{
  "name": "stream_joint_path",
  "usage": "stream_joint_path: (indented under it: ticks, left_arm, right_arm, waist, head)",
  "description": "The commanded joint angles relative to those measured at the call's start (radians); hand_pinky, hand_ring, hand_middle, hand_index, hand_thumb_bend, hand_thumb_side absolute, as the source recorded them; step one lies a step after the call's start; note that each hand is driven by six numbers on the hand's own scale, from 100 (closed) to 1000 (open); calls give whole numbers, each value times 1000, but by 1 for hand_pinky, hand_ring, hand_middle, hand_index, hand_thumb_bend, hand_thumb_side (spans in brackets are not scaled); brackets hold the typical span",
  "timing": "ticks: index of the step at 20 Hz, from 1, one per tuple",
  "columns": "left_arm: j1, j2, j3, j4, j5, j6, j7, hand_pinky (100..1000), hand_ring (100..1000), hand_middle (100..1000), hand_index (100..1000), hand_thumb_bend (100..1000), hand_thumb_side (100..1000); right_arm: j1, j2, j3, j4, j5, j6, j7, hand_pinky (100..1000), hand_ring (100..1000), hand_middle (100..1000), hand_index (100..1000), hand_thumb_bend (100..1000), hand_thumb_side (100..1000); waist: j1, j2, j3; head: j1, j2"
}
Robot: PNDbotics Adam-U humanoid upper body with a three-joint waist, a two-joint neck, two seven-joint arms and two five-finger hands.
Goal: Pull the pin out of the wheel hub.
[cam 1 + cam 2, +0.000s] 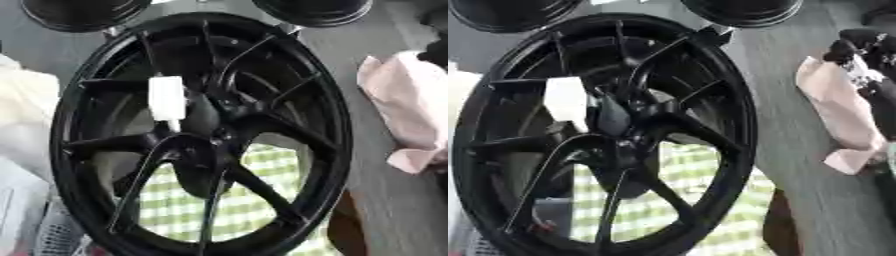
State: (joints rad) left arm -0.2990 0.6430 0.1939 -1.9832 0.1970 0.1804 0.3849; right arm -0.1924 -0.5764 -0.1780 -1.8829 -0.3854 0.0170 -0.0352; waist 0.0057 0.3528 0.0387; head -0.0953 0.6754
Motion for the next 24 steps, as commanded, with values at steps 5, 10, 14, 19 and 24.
stream_joint_path:
  ticks: [5, 10, 14, 19, 24]
  left_arm:
    - [-16, 42, -1, -17, -5, -1, -13, 588, 591, 528, 665, 830, 530]
    - [-18, 42, -2, -17, -6, -2, -16, 588, 591, 528, 665, 830, 530]
    - [-76, 100, -59, -13, -41, 32, -51, 619, 609, 547, 689, 815, 529]
    - [-196, 235, -194, 46, -124, 115, -134, 716, 665, 597, 739, 748, 504]
    - [-300, 367, -326, 27, -150, 197, -216, 784, 712, 639, 774, 683, 474]
  right_arm:
    - [-5, -16, -4, -15, 3, -3, 6, 910, 695, 616, 727, 403, 385]
    - [-5, -15, -4, -14, 4, -5, 6, 910, 695, 616, 727, 403, 385]
    - [3, -35, 1, -13, 7, -3, 9, 909, 695, 615, 727, 403, 384]
    - [15, -58, 8, -10, 12, 1, 14, 909, 694, 614, 727, 406, 385]
    - [17, -71, 17, -6, 15, 4, 21, 909, 693, 613, 726, 407, 385]
  waist:
    - [1, -13, 3]
    - [1, -13, 4]
    - [18, -26, -2]
    - [40, -41, -6]
    - [50, -48, -10]
  head:
    - [13, 0]
    - [14, 0]
    - [1, 27]
    - [-7, 45]
    - [-7, 41]
